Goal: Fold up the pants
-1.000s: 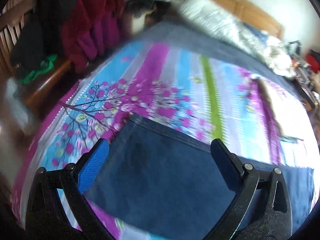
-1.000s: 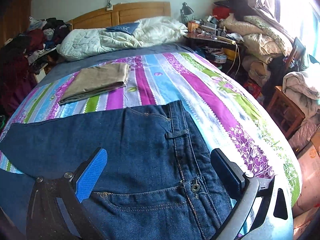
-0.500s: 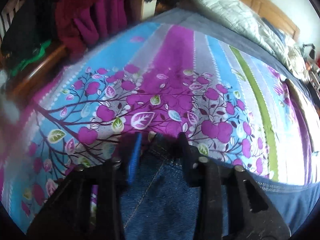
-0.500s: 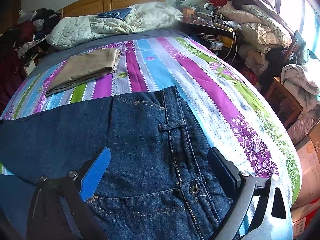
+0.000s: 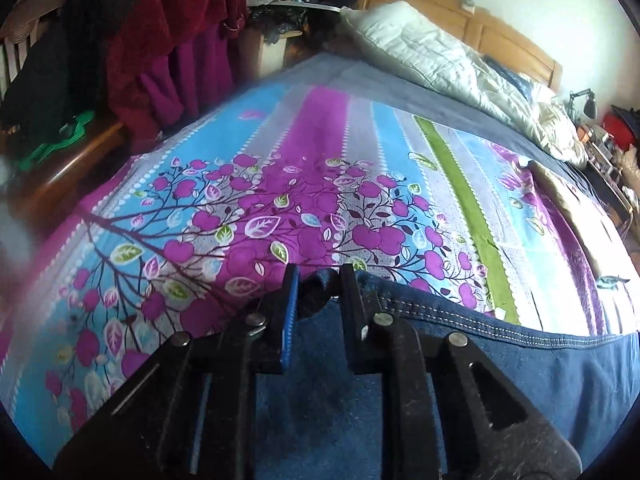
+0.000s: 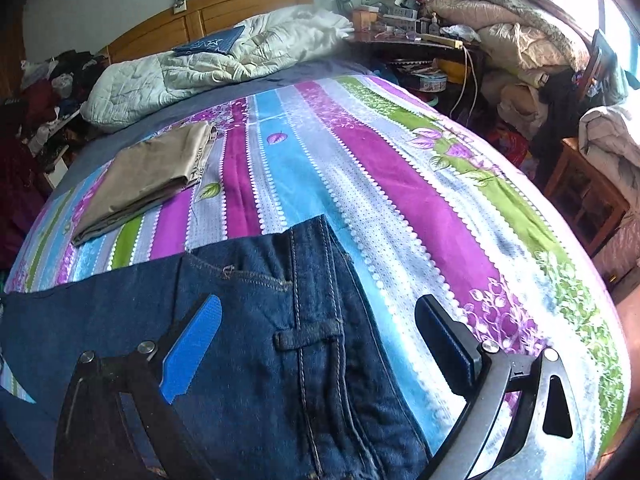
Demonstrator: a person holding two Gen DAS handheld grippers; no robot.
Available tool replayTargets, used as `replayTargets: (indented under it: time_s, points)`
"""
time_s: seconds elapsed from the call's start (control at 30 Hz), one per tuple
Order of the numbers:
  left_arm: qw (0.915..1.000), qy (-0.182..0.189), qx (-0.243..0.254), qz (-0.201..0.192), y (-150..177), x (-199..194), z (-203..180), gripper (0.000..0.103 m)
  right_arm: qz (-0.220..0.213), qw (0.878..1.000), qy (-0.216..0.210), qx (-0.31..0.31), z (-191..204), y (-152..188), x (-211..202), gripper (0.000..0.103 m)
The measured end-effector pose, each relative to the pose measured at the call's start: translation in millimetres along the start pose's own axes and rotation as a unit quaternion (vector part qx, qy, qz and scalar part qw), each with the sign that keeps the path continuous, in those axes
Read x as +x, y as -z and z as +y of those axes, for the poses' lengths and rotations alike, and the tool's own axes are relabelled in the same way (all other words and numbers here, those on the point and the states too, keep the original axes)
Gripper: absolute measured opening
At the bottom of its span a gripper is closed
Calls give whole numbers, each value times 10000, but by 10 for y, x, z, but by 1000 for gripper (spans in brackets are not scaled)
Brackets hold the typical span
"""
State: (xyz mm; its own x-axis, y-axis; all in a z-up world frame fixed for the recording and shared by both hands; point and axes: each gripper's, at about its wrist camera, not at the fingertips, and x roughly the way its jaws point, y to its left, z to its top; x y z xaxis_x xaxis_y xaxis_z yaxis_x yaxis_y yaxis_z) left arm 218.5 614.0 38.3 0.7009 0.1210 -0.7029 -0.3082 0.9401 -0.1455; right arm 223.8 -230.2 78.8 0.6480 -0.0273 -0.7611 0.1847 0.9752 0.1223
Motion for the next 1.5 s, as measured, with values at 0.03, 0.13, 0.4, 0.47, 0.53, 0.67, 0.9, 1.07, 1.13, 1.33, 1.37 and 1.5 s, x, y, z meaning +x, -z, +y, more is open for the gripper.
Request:
replayTargets:
  time_s: [0.03, 0.13, 0.4, 0.47, 0.53, 0.67, 0.9, 1.07, 1.13, 1.33, 1.37, 1.5]
  points:
    - [10000, -37, -35, 3, -13, 19, -18, 19, 43, 10000, -27, 9, 3, -58, 84, 100]
    - [9997, -151, -178, 41, -54, 62, -51, 18, 88, 9995, -101, -298, 138, -245, 398, 100]
    - [9988, -326, -358, 103, -61, 130, -59, 16, 891, 9951, -35, -431, 250, -520, 1345, 74]
    - [9986, -323, -395, 112, -54, 139, -49, 16, 1119, 9922, 205, -519, 263, -484, 1472, 48]
    - [9985, -307, -435, 100, -59, 127, -42, 16, 909, 9943, 234, -515, 259, -467, 1374, 34]
    - [9987, -224, -465, 43, -68, 34, -40, 16, 545, 9971, 214, -494, 279, -447, 1042, 30]
    - [9977, 124, -603, -282, -179, -576, 16, 16, 73, 9990, -24, -447, 399, -407, 110, 29]
    - [9929, 472, -913, -591, -78, -1295, 275, 14, -204, 9988, -342, -275, 257, -131, -774, 29]
    - [9911, 545, -1006, -683, 55, -1587, 387, 14, -230, 9988, -419, -96, 127, 57, -1082, 29]
    - [9837, 569, -1477, -858, 718, -2392, 797, 14, -25, 9983, -448, 361, -320, 781, -1737, 29]
    - [9813, 549, -1614, -897, 900, -2535, 886, 14, 51, 9980, -453, 441, -378, 896, -1764, 29]
    - [9761, 447, -1944, -867, 1519, -2809, 1065, 14, 383, 9950, -515, 762, -584, 1389, -1825, 26]
